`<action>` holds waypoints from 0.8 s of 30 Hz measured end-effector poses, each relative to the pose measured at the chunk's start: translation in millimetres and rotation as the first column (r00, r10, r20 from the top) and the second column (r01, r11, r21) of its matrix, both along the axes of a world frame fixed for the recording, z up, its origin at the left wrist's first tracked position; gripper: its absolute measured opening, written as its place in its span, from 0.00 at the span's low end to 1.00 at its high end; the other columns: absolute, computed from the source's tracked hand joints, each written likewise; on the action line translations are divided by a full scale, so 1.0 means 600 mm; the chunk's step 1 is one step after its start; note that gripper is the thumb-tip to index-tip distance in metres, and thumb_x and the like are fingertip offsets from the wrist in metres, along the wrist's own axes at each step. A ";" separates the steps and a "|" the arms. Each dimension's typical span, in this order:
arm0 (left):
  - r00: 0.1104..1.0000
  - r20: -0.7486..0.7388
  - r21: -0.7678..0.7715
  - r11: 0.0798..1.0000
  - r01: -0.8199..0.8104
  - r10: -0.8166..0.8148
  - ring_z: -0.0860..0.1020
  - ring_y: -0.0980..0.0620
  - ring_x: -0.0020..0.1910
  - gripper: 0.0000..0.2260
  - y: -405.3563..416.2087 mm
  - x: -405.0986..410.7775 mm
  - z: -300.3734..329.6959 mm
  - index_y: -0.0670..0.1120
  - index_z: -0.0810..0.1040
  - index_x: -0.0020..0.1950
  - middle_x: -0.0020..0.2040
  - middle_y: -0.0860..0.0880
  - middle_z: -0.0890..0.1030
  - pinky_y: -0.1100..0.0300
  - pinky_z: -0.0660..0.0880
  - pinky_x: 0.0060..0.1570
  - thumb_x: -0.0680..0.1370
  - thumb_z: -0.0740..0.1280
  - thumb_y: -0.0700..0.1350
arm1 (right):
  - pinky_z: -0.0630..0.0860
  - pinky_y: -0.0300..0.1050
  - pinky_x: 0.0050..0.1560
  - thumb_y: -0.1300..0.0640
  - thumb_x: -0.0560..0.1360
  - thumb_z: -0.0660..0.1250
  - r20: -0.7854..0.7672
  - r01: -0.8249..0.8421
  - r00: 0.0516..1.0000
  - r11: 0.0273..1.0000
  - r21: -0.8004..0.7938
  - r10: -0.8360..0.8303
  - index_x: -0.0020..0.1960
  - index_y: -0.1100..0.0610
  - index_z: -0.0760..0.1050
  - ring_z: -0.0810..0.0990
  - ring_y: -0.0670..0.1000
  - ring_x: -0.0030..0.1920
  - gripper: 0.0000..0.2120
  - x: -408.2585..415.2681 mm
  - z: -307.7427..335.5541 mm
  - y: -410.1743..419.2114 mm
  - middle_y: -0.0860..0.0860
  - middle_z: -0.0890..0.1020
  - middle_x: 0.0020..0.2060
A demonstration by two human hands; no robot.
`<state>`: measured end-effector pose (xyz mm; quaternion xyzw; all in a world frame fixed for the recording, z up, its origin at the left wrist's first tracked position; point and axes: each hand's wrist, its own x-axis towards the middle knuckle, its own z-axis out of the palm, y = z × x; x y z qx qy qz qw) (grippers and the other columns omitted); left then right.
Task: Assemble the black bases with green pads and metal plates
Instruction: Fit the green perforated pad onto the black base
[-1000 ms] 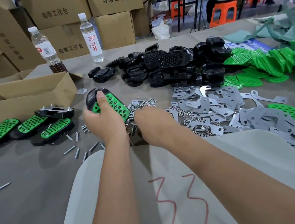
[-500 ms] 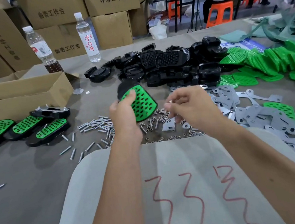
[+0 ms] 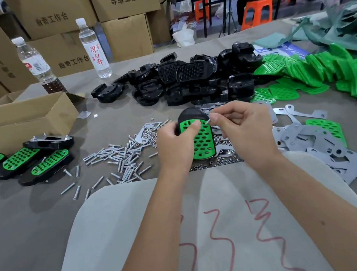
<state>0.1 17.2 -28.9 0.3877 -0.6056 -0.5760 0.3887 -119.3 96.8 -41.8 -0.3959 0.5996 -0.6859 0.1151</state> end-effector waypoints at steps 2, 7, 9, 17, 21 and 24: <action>1.000 0.023 -0.040 0.999 0.005 -0.004 0.84 0.35 0.48 0.16 0.003 0.000 0.002 0.40 0.83 0.47 0.45 0.38 0.85 0.35 0.82 0.47 0.68 0.72 0.52 | 0.78 0.38 0.39 0.61 0.76 0.76 -0.060 0.031 0.998 0.999 0.026 -0.029 0.43 0.48 0.84 0.82 0.44 0.35 0.08 0.001 -0.003 -0.003 0.48 0.87 0.36; 0.998 0.048 -0.093 0.994 0.053 -0.048 0.82 0.44 0.40 0.12 0.003 -0.005 -0.006 0.45 0.82 0.41 0.38 0.46 0.84 0.41 0.82 0.49 0.70 0.70 0.54 | 0.79 0.43 0.39 0.61 0.76 0.76 -0.219 0.104 0.971 0.994 0.015 -0.098 0.42 0.56 0.82 0.80 0.48 0.35 0.06 0.004 -0.004 -0.002 0.46 0.83 0.34; 0.998 0.023 -0.079 0.995 0.058 -0.057 0.78 0.49 0.36 0.10 0.005 -0.006 -0.008 0.49 0.80 0.35 0.34 0.51 0.81 0.46 0.80 0.45 0.71 0.70 0.54 | 0.76 0.40 0.38 0.61 0.77 0.75 -0.299 0.103 0.949 0.995 0.011 -0.095 0.42 0.57 0.80 0.79 0.46 0.35 0.06 0.005 -0.003 -0.001 0.46 0.82 0.34; 0.994 -0.103 -0.066 0.997 -0.028 0.021 0.74 0.49 0.36 0.15 0.002 -0.008 -0.020 0.40 0.76 0.36 0.34 0.48 0.77 0.48 0.75 0.41 0.72 0.71 0.52 | 0.68 0.36 0.34 0.59 0.79 0.73 -0.360 0.180 0.925 0.975 0.132 -0.122 0.41 0.56 0.75 0.73 0.45 0.30 0.10 0.008 -0.005 -0.007 0.45 0.76 0.28; 1.000 -0.016 -0.126 0.992 -0.021 0.019 0.69 0.52 0.32 0.17 0.007 -0.009 -0.023 0.50 0.72 0.28 0.29 0.56 0.71 0.51 0.69 0.37 0.75 0.71 0.50 | 0.66 0.41 0.37 0.59 0.79 0.72 -0.403 0.223 0.904 0.962 0.157 -0.144 0.40 0.56 0.72 0.71 0.46 0.29 0.12 0.012 -0.008 -0.011 0.44 0.73 0.27; 0.992 -0.128 -0.014 1.000 -0.019 0.017 0.76 0.46 0.36 0.15 0.006 -0.006 -0.019 0.38 0.79 0.39 0.35 0.44 0.79 0.36 0.78 0.42 0.72 0.71 0.51 | 0.71 0.43 0.31 0.59 0.80 0.71 -0.226 0.068 0.974 0.986 0.154 -0.032 0.41 0.55 0.73 0.75 0.47 0.26 0.11 0.007 -0.004 -0.008 0.47 0.76 0.26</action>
